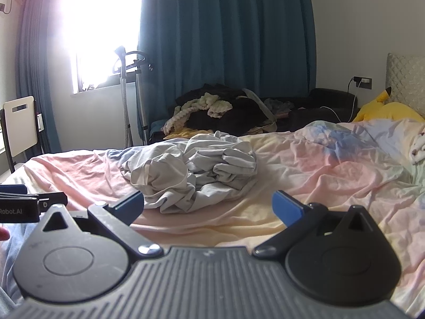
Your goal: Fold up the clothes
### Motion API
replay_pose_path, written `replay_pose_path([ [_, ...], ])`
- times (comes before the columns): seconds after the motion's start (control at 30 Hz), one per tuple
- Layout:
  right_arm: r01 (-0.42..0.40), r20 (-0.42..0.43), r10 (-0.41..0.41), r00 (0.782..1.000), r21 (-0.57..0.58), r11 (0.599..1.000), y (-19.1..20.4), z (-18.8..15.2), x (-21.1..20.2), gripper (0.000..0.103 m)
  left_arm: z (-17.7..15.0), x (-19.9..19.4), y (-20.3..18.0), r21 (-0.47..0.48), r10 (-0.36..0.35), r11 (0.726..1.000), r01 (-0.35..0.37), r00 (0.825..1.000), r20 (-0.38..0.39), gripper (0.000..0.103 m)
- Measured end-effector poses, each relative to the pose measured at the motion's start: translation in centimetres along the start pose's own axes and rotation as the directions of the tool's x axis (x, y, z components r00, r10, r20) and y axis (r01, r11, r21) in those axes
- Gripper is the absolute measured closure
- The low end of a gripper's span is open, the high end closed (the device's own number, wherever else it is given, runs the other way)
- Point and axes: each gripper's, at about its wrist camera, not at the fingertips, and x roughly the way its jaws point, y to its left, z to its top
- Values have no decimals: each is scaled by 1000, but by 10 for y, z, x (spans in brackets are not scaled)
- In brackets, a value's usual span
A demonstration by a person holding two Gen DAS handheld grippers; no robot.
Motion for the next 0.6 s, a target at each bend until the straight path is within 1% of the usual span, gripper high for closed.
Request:
replay_pose_path([
  [0.13, 4, -5, -4, 1000, 1, 1000, -1, -1, 2, 0, 1, 1, -2, 11, -11, 1000, 11, 1000, -5, 0],
  [0.3, 13, -10, -13, 1000, 13, 1000, -3, -2, 4, 0, 7, 13, -15, 58, -28, 998, 28, 1000, -7, 0],
  [0.37, 18, -12, -17, 1000, 18, 1000, -5, -2, 5, 0, 12, 20, -22, 82, -46, 996, 46, 999, -8, 0],
  [0.5, 28, -20, -27, 999, 33, 999, -9, -3, 8, 0, 23, 50, -41, 130, -95, 987, 98, 995, -33, 0],
  [0.6, 48, -23, -47, 999, 52, 998, -16, -4, 11, 0, 26, 83, -60, 168, -121, 977, 130, 991, -64, 0],
])
